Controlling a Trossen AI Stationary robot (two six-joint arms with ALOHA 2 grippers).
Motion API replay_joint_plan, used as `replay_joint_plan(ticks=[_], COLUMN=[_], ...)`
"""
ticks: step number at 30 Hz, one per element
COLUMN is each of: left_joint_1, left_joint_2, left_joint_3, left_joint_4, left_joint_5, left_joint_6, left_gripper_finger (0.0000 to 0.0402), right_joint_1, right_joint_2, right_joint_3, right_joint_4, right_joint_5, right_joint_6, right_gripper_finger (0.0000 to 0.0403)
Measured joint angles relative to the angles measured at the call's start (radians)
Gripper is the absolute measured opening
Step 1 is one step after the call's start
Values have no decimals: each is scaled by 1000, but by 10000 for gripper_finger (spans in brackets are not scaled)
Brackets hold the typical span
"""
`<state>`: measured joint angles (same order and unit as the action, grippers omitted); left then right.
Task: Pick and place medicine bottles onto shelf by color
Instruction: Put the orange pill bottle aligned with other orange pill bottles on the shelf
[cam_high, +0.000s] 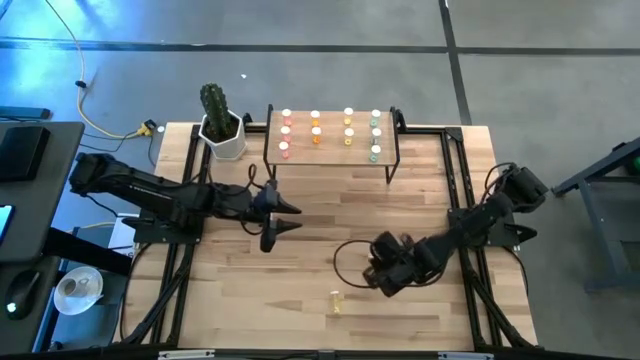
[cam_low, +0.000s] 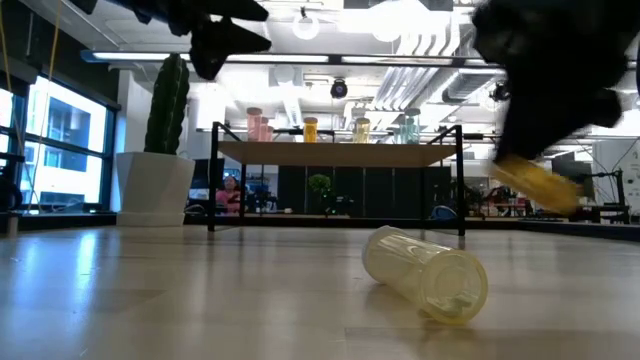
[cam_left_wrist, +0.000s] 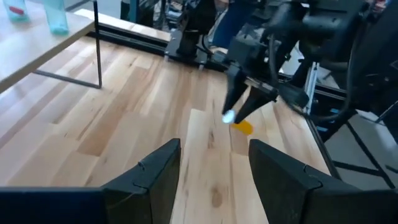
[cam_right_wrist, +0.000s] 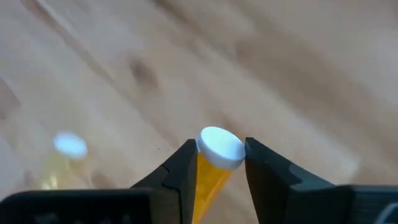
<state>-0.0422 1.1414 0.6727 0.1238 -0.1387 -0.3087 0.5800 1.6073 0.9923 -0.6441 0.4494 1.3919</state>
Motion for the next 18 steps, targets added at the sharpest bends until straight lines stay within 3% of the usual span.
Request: replay_joint_plan(ticks=[5,10,18], left_joint_1=[3,18,54], left_joint_2=[-47,-120,-229], left_joint_3=[0,0,0], left_joint_4=[-36,-85,-102], left_joint_5=[-1,-2,-4], left_joint_6=[52,70,153], left_gripper_finger=[181,181,181], right_joint_1=[-61,-158,-350], right_joint_2=[0,0,0], right_joint_3=[38,43,43], right_joint_4=[68,237,638], right_joint_5=[192,319,314], right_joint_6=[-209,-459,-982], right_gripper_finger=[103,103,103])
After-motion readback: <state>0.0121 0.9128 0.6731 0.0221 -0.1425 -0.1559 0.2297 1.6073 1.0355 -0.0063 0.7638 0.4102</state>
